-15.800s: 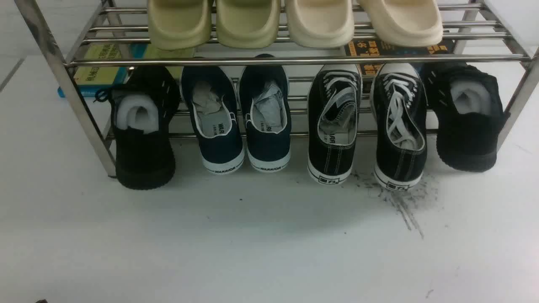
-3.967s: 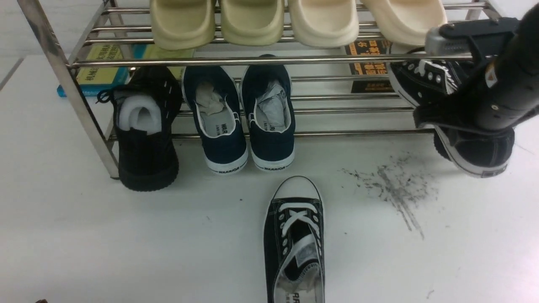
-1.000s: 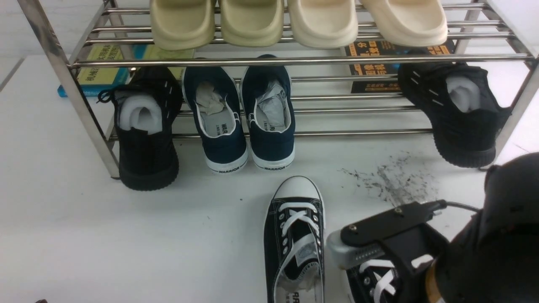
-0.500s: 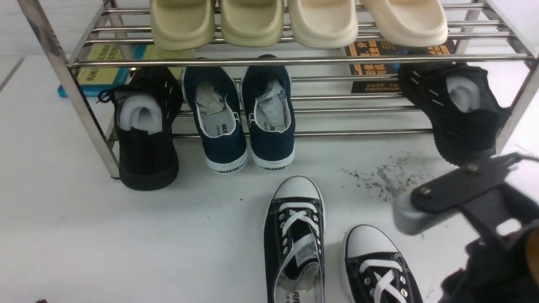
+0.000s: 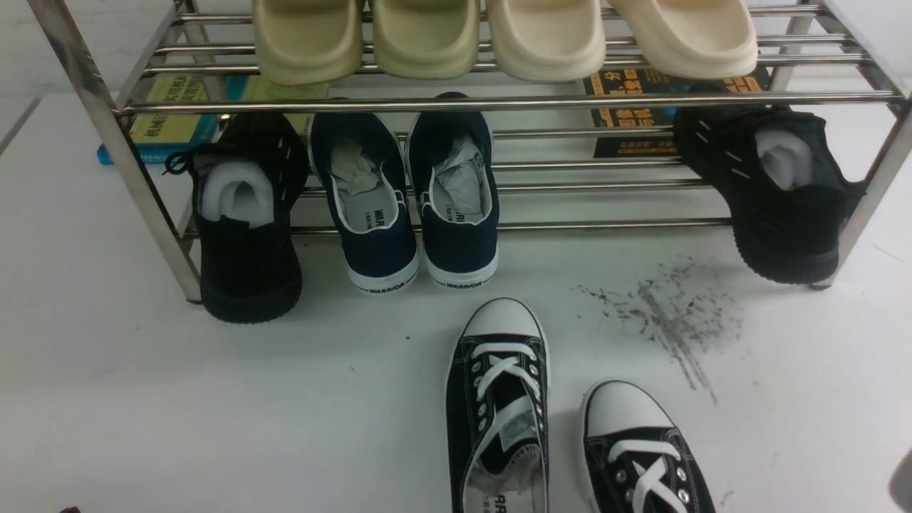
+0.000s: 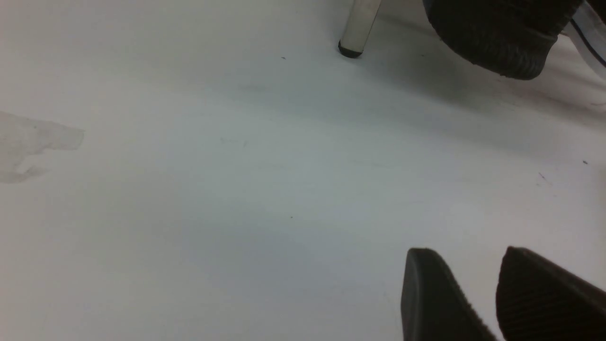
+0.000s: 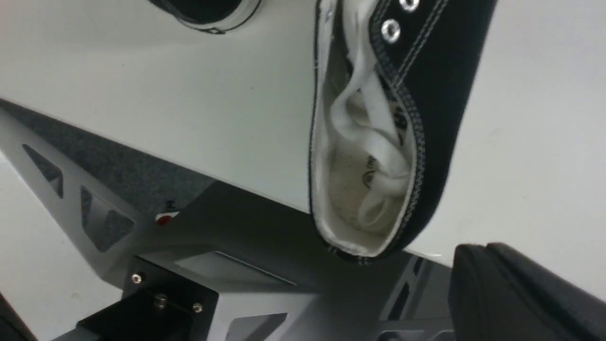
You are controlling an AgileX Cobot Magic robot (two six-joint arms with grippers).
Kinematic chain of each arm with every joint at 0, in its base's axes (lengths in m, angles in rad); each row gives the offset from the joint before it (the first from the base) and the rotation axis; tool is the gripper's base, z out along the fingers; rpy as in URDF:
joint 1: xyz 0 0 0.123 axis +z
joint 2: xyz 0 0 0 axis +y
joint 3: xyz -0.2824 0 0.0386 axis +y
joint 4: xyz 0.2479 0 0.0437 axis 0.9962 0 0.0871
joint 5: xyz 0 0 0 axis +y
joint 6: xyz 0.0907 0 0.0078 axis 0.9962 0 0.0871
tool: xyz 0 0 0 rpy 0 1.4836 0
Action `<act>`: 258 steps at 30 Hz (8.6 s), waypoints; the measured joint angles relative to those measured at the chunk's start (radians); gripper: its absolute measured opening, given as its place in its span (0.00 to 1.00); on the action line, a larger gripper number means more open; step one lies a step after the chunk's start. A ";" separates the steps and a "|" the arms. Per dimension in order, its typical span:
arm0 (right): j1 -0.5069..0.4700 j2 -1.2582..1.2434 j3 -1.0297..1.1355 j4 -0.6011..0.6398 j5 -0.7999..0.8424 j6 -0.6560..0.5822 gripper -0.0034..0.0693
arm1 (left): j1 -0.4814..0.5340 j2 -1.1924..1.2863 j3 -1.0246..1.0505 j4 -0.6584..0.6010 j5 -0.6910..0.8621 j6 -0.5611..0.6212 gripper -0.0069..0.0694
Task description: Take the shoes off the shelf with your hand on the white table.
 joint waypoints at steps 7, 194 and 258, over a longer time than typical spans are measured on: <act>0.000 0.222 0.007 0.012 -0.205 0.000 0.09 | 0.000 0.000 0.000 0.000 0.000 0.000 0.41; -0.252 -0.187 -0.263 -0.239 0.131 -0.405 0.04 | 0.000 0.000 0.000 0.000 0.000 0.000 0.41; -0.836 -0.768 0.629 0.057 -0.663 -0.866 0.05 | 0.000 0.000 0.000 0.000 0.000 0.000 0.41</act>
